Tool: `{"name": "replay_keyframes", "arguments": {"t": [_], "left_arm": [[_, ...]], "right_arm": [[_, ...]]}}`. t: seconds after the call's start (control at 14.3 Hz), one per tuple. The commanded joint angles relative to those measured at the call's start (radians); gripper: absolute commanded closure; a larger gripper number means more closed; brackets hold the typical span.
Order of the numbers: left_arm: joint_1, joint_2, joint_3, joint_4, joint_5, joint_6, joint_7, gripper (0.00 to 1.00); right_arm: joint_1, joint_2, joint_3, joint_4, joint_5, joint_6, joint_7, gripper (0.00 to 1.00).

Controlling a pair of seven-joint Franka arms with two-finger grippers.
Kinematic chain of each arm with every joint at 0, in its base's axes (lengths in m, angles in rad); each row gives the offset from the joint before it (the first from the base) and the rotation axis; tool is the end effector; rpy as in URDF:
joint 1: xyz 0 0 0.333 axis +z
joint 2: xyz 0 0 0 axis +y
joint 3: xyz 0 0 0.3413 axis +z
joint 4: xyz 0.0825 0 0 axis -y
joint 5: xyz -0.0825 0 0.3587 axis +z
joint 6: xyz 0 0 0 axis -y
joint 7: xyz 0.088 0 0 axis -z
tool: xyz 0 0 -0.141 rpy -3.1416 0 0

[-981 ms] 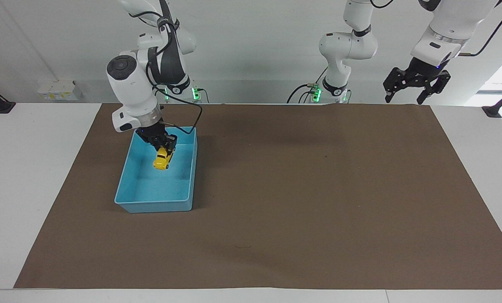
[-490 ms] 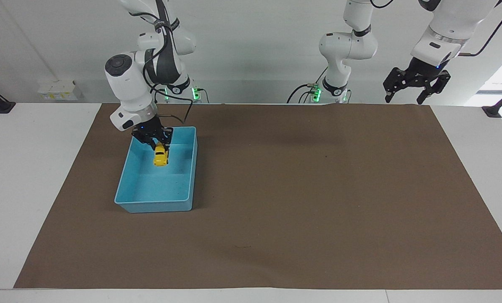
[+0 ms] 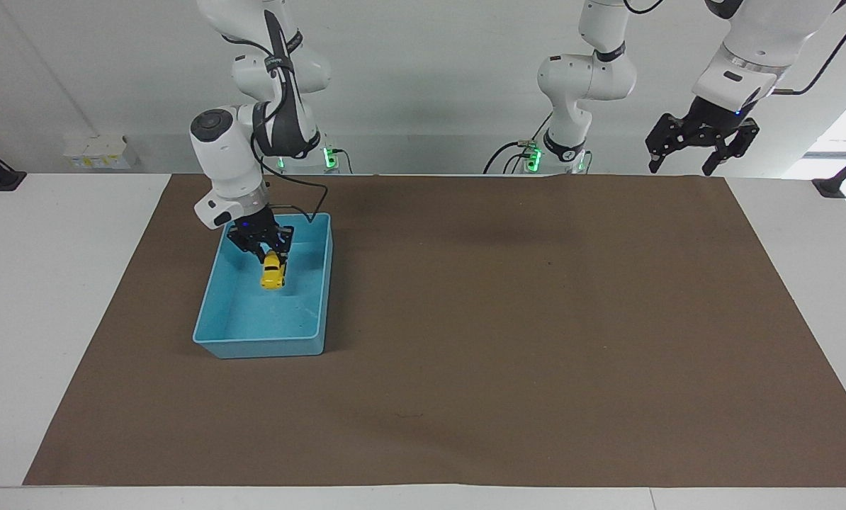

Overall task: Wind up and store yellow beetle car
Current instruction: 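Lift the car with the right gripper and lower it into the box, then open the right gripper and withdraw it from the box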

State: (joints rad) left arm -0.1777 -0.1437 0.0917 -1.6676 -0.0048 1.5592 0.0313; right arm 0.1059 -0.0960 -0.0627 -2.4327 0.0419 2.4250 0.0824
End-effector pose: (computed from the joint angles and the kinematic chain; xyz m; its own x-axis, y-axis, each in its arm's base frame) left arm 0.4788 -0.0383 0.6437 0.9924 -0.1175 0.0352 -0.1182 -0.9929 0.0168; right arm 0.4648 0.0212 0.3587 0.9939 -0.0711 0.0841 -0.0676 -0.9968 -0.0432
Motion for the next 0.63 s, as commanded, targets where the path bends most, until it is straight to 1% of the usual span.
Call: {"name": "replay_keyframes", "arguments": {"t": [0.0, 0.21, 0.42, 0.49, 0.56], "left_arm": [[0.014, -0.005, -0.009, 0.011, -0.001, -0.021, 0.007, 0.00], [0.015, -0.005, -0.007, 0.011, -0.001, -0.021, 0.007, 0.00], [0.014, -0.005, -0.007, 0.011, -0.001, -0.021, 0.007, 0.00], [0.015, -0.005, -0.009, 0.011, -0.001, -0.019, 0.007, 0.00], [0.015, -0.005, -0.009, 0.011, -0.001, -0.021, 0.007, 0.00]], "right_arm": [[-0.017, -0.016, 0.006, -0.061, 0.026, 0.057, -0.052, 1.00], [-0.009, -0.016, 0.007, -0.121, 0.026, 0.121, -0.053, 1.00], [-0.005, -0.013, 0.007, -0.121, 0.026, 0.114, -0.076, 1.00], [-0.005, -0.008, 0.006, -0.121, 0.026, 0.112, -0.075, 0.84], [-0.005, -0.008, 0.006, -0.118, 0.026, 0.111, -0.067, 0.17]]}}
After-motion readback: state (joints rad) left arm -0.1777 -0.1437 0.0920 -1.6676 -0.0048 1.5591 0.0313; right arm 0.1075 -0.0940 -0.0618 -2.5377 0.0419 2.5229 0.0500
